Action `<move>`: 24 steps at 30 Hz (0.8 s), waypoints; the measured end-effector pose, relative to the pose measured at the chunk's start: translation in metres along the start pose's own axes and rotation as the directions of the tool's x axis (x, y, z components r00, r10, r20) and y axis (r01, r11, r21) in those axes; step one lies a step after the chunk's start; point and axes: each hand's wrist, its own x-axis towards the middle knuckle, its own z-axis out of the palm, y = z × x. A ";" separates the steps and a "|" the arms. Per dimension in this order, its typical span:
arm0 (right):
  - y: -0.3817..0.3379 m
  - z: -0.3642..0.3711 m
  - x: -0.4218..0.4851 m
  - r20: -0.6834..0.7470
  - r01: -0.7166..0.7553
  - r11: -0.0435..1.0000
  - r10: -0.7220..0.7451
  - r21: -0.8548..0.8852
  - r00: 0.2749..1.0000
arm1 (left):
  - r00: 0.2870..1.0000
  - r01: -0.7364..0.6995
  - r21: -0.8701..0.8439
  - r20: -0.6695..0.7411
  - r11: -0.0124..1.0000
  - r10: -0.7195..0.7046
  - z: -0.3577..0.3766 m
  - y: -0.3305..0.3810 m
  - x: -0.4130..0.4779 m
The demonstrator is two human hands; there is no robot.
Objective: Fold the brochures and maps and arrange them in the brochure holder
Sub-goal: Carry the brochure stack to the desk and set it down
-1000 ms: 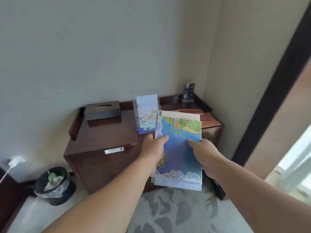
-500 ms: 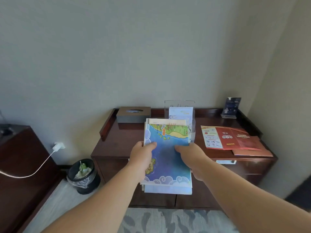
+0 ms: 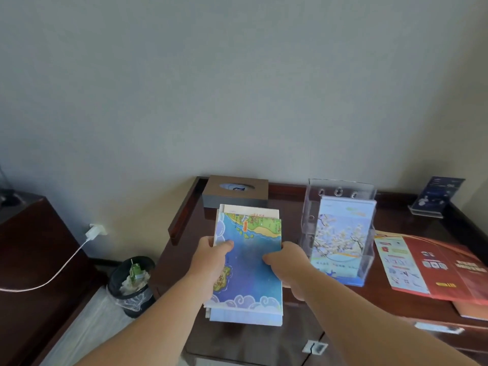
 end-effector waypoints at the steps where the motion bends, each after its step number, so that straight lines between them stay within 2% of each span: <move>1: -0.006 0.006 0.014 -0.003 -0.016 1.000 0.016 0.001 1.000 | 1.000 0.012 0.016 0.010 1.000 -0.012 -0.002 0.001 0.018; 9: -0.037 0.035 0.099 -0.011 -0.086 0.994 0.086 -0.060 0.996 | 0.989 0.128 0.085 0.059 0.988 -0.133 0.004 0.006 0.123; 17: -0.024 0.046 0.149 -0.003 -0.166 0.977 0.167 -0.133 0.986 | 0.989 0.133 0.277 0.030 0.952 -0.147 0.023 -0.014 0.168; 20: -0.019 0.050 0.160 0.007 -0.138 0.966 0.143 -0.217 0.990 | 0.988 0.140 0.431 -0.005 0.891 -0.153 0.029 -0.022 0.178; 24: -0.014 0.053 0.172 -0.005 -0.149 0.952 0.153 -0.269 0.988 | 0.991 0.127 0.677 -0.059 0.725 -0.118 0.038 -0.033 0.187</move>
